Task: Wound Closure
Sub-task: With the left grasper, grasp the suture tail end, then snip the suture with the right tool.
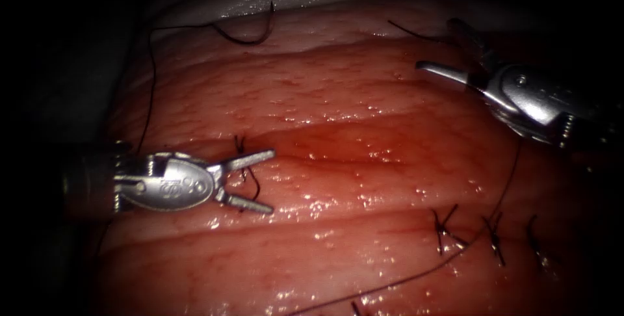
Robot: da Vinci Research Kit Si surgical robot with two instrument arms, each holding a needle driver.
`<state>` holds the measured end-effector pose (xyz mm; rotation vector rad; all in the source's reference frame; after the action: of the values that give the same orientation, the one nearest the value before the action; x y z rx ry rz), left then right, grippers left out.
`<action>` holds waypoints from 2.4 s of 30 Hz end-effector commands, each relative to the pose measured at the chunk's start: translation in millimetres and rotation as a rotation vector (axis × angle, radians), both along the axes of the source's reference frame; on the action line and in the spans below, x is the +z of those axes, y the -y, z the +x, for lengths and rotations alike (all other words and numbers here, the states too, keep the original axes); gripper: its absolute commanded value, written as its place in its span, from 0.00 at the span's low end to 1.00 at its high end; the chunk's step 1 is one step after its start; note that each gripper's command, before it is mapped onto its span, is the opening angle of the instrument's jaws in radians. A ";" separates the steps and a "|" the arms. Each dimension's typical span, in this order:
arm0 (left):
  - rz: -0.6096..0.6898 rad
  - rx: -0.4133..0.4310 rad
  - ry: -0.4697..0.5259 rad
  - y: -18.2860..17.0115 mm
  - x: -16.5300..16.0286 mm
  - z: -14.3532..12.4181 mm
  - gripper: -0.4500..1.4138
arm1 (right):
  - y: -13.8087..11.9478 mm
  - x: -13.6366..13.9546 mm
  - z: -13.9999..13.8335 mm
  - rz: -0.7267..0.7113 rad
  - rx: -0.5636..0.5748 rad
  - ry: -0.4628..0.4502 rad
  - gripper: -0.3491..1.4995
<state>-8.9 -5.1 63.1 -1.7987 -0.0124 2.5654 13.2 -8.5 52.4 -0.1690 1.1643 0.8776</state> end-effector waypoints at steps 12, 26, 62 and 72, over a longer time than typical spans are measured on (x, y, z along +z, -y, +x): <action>-0.007 0.023 0.017 1.5 0.4 0.9 0.41 | 0.3 1.9 1.0 -0.001 -0.009 0.007 0.54; -0.033 0.044 0.044 0.7 2.1 -0.4 0.25 | 0.7 2.4 1.2 0.000 -0.016 0.010 0.51; -0.105 -0.002 0.063 -1.5 -1.0 3.8 0.00 | 10.4 7.9 17.2 -0.096 -0.479 -0.083 0.91; -0.098 -0.010 0.057 -1.6 -2.3 3.6 0.00 | 10.3 7.9 20.6 -0.217 -0.524 -0.053 0.89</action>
<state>-4.8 -3.5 60.1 -1.8961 0.1242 2.5486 32.9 -18.9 59.9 -0.0165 1.2684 0.2901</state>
